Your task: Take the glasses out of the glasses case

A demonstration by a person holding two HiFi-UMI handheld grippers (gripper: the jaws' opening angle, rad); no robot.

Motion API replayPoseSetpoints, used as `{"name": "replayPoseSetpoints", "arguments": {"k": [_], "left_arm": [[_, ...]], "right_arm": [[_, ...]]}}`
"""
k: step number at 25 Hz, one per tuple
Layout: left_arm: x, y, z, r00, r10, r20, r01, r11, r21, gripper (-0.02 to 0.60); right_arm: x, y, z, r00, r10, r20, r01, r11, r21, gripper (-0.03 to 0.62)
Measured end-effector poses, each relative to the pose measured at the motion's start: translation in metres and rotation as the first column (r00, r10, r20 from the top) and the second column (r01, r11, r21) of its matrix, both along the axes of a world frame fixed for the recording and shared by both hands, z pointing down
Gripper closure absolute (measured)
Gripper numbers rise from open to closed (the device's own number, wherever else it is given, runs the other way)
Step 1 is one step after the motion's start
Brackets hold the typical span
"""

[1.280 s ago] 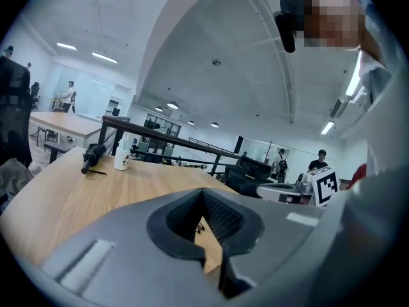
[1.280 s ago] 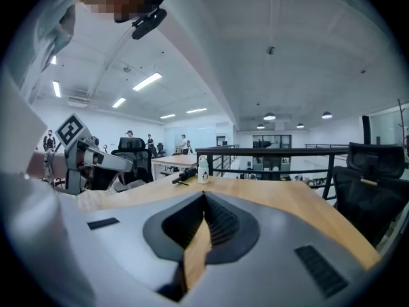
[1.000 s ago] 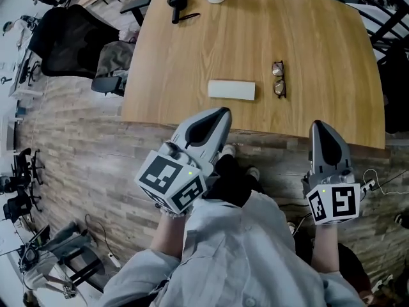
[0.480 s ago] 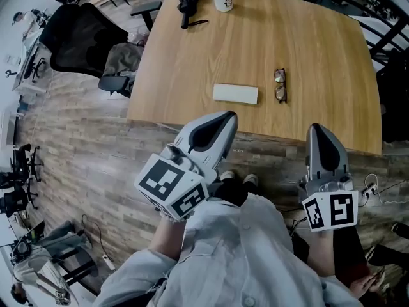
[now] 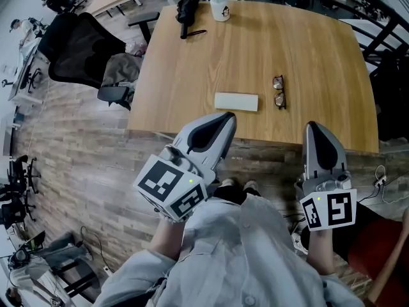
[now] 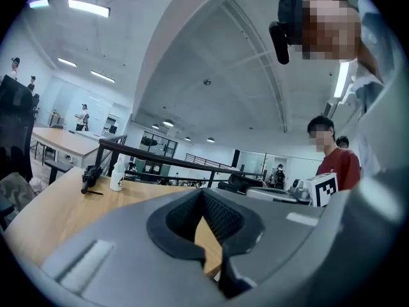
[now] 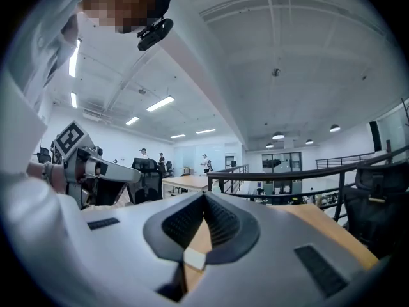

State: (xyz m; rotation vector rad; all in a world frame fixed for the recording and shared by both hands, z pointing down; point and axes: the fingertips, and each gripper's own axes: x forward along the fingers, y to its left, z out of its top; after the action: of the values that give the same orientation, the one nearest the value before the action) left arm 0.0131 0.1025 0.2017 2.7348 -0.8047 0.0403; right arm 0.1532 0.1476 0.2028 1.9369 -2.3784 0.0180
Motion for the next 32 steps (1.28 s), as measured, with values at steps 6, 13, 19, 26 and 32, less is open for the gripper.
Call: {"name": "replayPoseSetpoints", "arguments": {"k": [6,13,19,26,32], "left_arm": [[-0.0029,-0.0034,-0.0008,1.000,0.014,-0.016,-0.014,1.000,-0.012,0.577],[-0.0053,-0.0040,-0.0017,1.000,0.021,-0.017,-0.022,1.000,-0.008,0.577],[-0.0059,-0.0059,-0.0025,1.000,0.023,-0.014,-0.023,1.000,-0.004,0.577],[-0.0067,-0.0066,0.0012,1.000,0.022,-0.011,-0.023,1.000,-0.010,0.577],[-0.0066,-0.0072,0.0041,1.000,0.018,-0.011,-0.018,1.000,-0.015,0.577]], "right_arm": [[-0.0019,0.0005,-0.0026,1.000,0.014,-0.008,-0.014,1.000,0.003,0.594],[-0.0033,0.0003,-0.0035,1.000,0.024,-0.014,-0.024,1.000,0.003,0.593],[-0.0023,-0.0038,-0.0052,1.000,0.023,0.017,-0.023,1.000,0.003,0.594],[-0.0011,-0.0053,-0.0006,1.000,0.026,0.009,-0.026,1.000,-0.006,0.594],[0.0001,-0.0053,0.0023,1.000,0.025,0.010,-0.025,1.000,-0.012,0.593]]}}
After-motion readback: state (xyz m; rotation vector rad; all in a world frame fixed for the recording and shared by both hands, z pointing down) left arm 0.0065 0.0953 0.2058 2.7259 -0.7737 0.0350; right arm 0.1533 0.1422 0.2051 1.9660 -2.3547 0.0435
